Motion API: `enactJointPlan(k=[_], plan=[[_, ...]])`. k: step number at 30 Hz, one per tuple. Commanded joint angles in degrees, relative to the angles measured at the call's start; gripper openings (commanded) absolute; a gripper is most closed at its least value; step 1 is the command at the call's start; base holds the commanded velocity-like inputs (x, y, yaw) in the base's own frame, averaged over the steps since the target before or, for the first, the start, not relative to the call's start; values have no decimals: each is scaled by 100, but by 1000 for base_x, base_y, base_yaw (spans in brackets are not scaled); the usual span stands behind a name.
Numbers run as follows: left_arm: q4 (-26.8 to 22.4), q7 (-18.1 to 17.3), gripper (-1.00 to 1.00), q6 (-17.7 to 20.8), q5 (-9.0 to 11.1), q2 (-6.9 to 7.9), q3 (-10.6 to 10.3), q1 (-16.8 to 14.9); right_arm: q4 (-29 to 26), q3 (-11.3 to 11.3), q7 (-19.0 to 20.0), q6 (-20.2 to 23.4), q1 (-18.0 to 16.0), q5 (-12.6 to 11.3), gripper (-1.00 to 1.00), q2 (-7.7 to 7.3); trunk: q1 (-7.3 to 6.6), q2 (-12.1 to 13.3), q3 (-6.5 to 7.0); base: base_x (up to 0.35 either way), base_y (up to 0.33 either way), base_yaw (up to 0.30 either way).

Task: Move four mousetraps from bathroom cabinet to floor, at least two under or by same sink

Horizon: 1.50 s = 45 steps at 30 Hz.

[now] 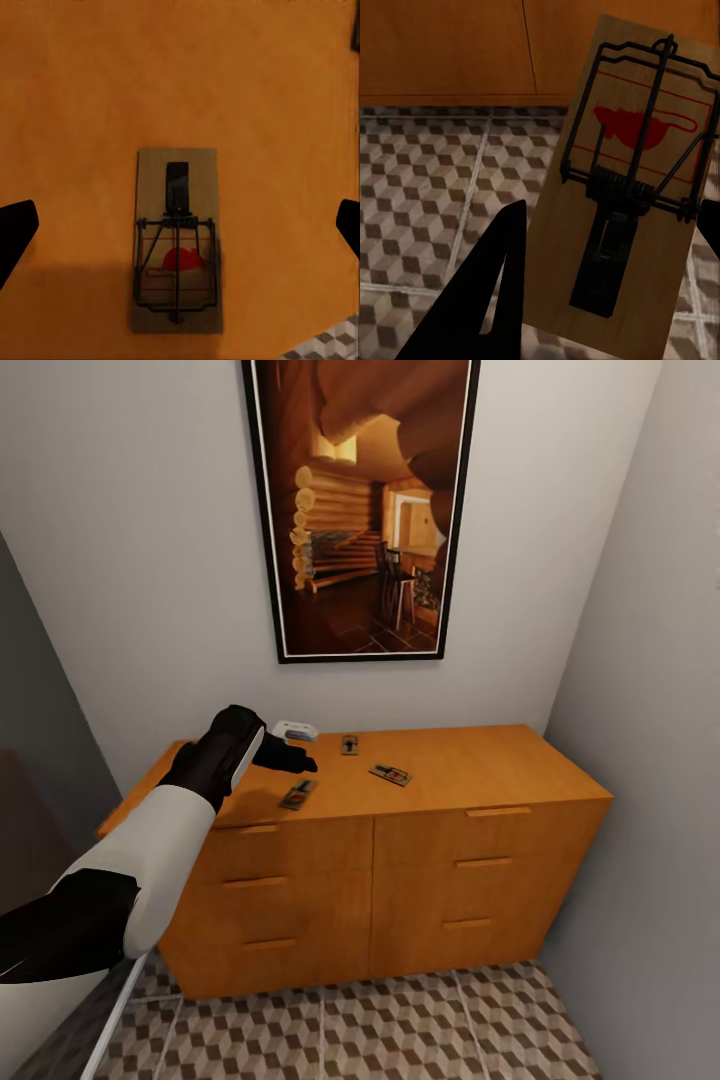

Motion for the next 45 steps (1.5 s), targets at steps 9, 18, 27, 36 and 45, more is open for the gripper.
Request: enactJointPlan(k=[9, 18, 27, 36, 45], plan=[[2, -50, 100, 14, -60, -1, -3, -3, 2, 19, 14, -13, -3, -12, -100, -3, 0, -3, -6, 0, -37, 0], [2, -48, 100, 17, -60, -1, -3, 1, 2, 19, 14, -13, -3, -12, -100, -7, 0, -3, -6, 0, -2, 0], [10, -48, 100, 20, -60, 0, -3, 3, 2, 19, 14, -13, -3, -12, -100, -7, 0, -3, -6, 0, 0, 0], [343, -52, 100, 31, -51, -10, 15, 5, 2, 19, 14, -13, -3, -12, -100, -8, 0, -3, -6, 0, 0, 0], [541, -53, 100, 41, -51, -18, 26, 6, 2, 19, 14, -13, -3, -12, -100, -8, 0, -3, -6, 0, 0, 0]])
